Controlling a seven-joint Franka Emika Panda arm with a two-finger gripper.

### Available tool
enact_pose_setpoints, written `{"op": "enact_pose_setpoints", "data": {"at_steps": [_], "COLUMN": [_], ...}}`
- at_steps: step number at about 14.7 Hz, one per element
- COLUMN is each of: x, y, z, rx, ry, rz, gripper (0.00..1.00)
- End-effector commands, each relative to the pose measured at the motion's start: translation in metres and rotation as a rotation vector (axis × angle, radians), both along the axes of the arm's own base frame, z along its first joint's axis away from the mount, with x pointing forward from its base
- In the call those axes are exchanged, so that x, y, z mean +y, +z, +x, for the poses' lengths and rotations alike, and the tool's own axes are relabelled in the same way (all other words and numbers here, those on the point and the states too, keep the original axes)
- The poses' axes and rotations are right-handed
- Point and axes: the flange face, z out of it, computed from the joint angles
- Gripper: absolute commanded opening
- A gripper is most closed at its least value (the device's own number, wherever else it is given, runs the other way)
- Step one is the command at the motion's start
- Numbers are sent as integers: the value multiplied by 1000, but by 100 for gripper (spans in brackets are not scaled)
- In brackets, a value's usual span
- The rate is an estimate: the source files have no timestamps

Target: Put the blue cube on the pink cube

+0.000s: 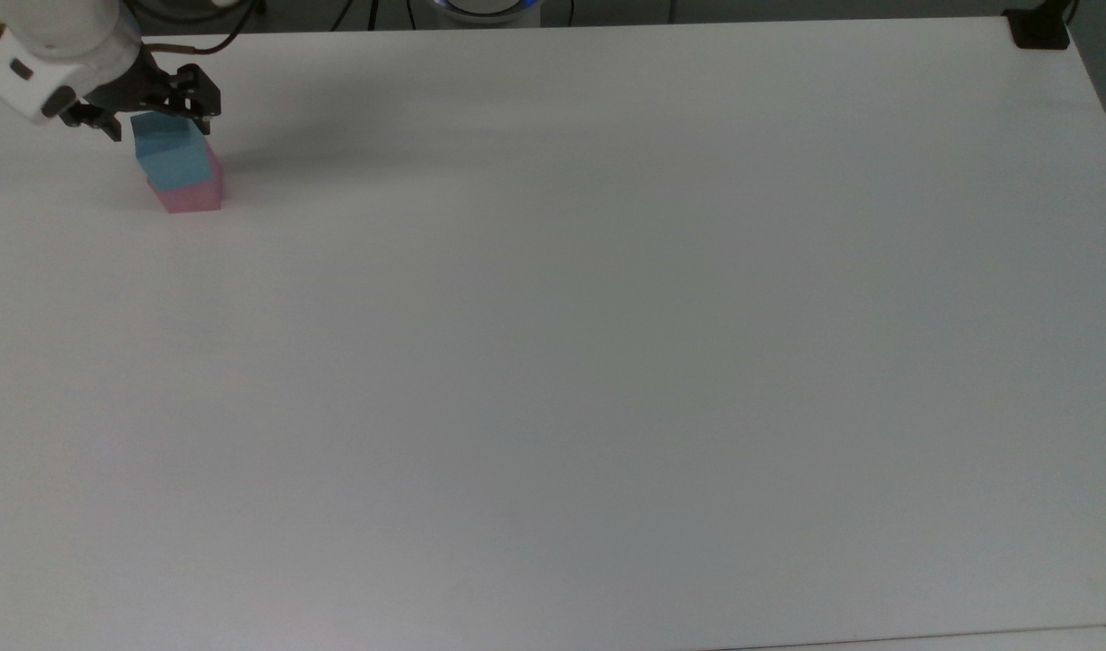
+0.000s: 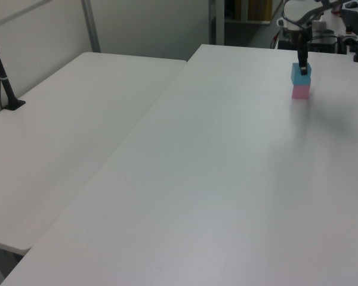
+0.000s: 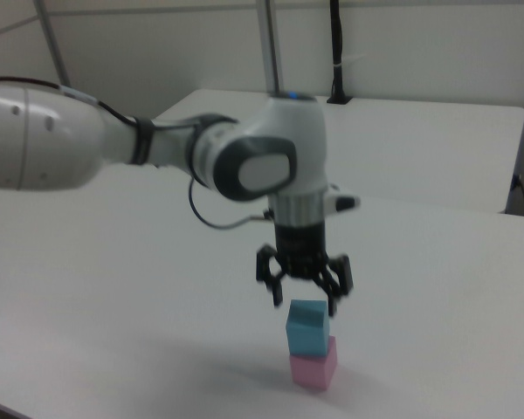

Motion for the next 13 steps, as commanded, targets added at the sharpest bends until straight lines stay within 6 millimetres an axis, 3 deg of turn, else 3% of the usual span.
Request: {"op": "enact_pose_setpoints", "data": {"at_steps": [1,3,4,5,7,11,13], "x": [56,100,117,140,170,199,196], "y": [77,120,132,157,176,200,207], "z": [9,15,14,8,2,-6,-6], "rx": [-98,-51,-47,-75,-84,-110,-129], "ry": [-116,-58,-47,-74,-95,-130,-154], "rz": [25,65,75,73,72,63,61], "gripper": [100,100,100,100,100,100,100]}}
